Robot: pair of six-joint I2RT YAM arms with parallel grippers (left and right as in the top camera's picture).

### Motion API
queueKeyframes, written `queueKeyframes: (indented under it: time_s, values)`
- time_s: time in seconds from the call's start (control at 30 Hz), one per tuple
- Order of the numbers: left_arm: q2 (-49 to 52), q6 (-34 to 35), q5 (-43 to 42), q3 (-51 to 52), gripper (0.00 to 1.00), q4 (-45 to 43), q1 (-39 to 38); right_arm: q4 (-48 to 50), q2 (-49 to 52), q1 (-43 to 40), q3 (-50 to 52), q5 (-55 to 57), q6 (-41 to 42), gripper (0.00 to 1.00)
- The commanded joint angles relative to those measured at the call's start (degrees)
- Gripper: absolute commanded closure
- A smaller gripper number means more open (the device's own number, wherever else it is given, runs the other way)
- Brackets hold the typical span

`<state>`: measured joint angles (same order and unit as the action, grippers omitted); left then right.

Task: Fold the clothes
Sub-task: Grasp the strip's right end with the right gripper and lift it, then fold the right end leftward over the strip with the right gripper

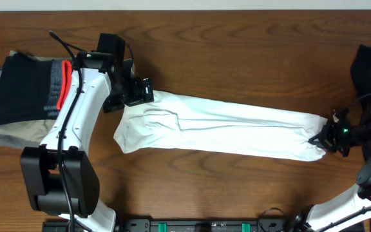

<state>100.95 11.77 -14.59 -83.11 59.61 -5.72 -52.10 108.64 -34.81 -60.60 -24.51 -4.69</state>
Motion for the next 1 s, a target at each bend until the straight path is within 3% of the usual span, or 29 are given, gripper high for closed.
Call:
queueKeyframes:
  time_s: [0.0, 0.43, 0.97]
  values:
    - [-0.7, -0.4, 0.7, -0.5, 0.02, 0.3, 0.2, -0.9, 2.3, 0.2, -4.1, 15.1, 5.7, 0.99]
    - [-0.7, -0.3, 0.7, -0.5, 0.02, 0.3, 0.2, -20.0, 2.3, 5.0, -26.7, 23.1, 8.3, 0.99]
    - [-0.7, -0.4, 0.7, -0.5, 0.02, 0.3, 0.2, -21.8, 2.3, 22.1, -21.9, 24.3, 9.1, 0.99]
